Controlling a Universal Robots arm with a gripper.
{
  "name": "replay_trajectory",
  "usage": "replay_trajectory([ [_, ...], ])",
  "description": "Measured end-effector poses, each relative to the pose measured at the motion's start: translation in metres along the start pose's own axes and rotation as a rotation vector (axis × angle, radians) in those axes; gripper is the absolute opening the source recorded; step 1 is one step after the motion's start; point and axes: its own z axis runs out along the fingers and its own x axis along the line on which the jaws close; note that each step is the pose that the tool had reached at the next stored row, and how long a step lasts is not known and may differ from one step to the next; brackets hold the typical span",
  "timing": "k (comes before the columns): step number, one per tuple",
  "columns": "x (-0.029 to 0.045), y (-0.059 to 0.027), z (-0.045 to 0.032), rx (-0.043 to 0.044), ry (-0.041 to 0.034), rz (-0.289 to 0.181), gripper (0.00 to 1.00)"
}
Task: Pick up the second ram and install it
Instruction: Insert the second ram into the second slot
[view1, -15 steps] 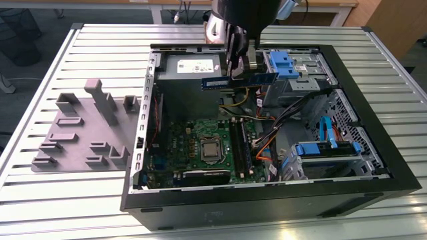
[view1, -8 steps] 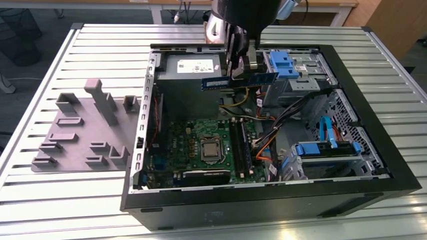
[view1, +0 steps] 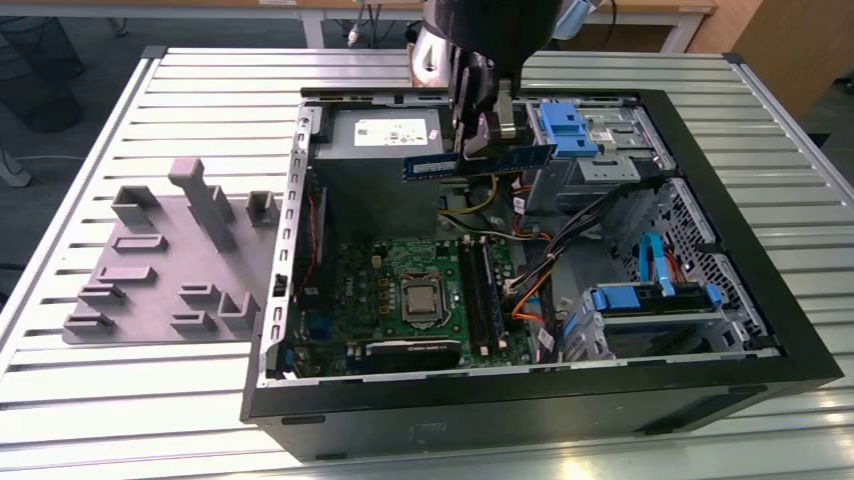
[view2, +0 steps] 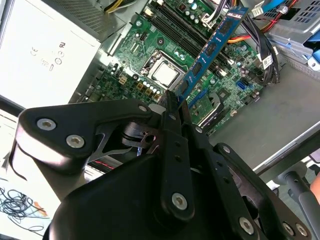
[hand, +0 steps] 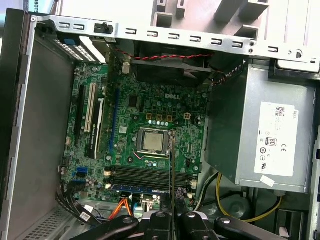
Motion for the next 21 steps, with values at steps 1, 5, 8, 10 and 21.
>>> replay_trajectory([
  [1, 0.0000, 0.0000, 0.0000, -0.0001, 0.0001, -0.001, 0.14],
  [5, 0.0000, 0.0000, 0.0000, -0.0001, 0.0001, -0.005, 0.14],
  [8, 0.0000, 0.0000, 0.0000, -0.0001, 0.0002, -0.008, 0.14],
  [10, 0.0000, 0.0000, 0.0000, -0.0001, 0.0003, -0.010, 0.14],
  [21, 0.0000, 0.0000, 0.0000, -0.0002, 0.0004, -0.017, 0.14],
])
